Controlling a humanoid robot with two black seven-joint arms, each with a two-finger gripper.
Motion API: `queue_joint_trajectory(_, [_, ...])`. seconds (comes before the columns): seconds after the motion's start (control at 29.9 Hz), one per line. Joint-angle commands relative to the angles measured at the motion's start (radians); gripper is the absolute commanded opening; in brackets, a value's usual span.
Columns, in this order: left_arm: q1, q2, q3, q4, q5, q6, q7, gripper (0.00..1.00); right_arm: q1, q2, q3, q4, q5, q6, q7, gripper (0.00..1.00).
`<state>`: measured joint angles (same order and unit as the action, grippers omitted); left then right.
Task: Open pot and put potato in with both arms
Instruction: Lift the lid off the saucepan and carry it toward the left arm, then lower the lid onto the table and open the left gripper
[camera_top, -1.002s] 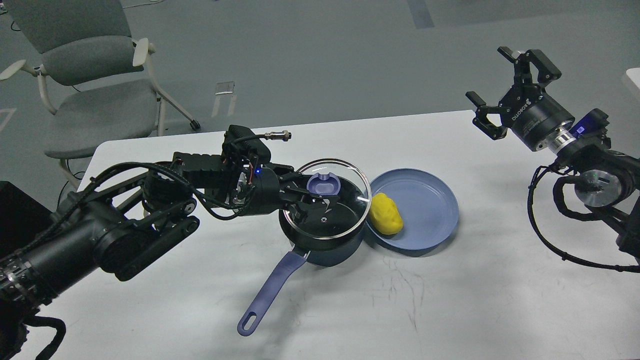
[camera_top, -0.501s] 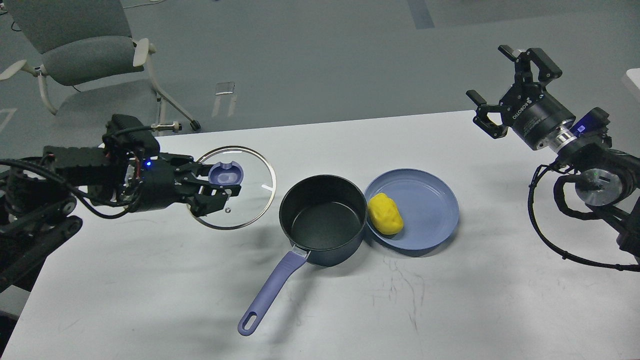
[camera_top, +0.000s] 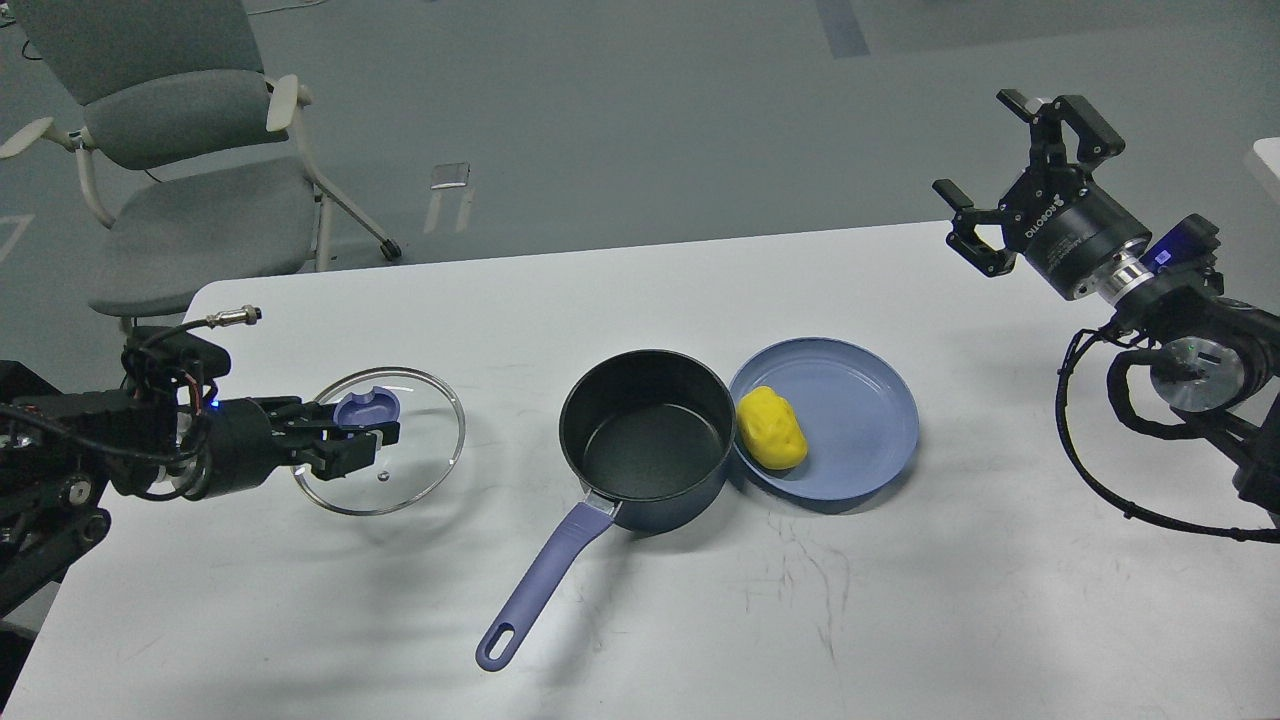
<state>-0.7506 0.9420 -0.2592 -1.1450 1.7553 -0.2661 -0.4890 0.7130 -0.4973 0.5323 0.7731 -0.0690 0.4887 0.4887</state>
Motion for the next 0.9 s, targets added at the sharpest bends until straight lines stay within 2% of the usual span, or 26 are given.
queue_joint_trajectory(0.0, [0.022, -0.023, 0.001, 0.06, -0.005, 0.018, 0.0, 0.38, -0.001, -0.004, 0.0, 0.0, 0.0, 0.0, 0.0, 1.0])
queue_joint_trajectory(0.23, [0.056, -0.035, 0.001, 0.086, -0.026, 0.042, 0.0, 0.39, -0.003, -0.006, 0.0, 0.0, 0.0, 0.0, 0.0, 1.0])
queue_joint_trajectory(0.6, [0.089, -0.083, 0.001, 0.123, -0.028, 0.073, 0.0, 0.48, -0.003, -0.018, 0.0, 0.0, 0.0, 0.0, 0.0, 1.0])
queue_joint_trajectory(0.7, [0.089, -0.086, 0.001, 0.128, -0.028, 0.073, 0.0, 0.65, -0.004, -0.026, 0.0, 0.002, 0.0, 0.0, 0.0, 1.0])
queue_joint_trajectory(0.74, [0.089, -0.086, 0.0, 0.128, -0.03, 0.074, 0.0, 0.79, -0.004, -0.027, 0.0, 0.002, 0.0, 0.0, 0.0, 1.0])
queue_joint_trajectory(0.87, [0.088, -0.083, -0.002, 0.128, -0.075, 0.073, 0.0, 0.89, -0.003, -0.035, 0.0, 0.003, 0.002, 0.0, 0.0, 1.0])
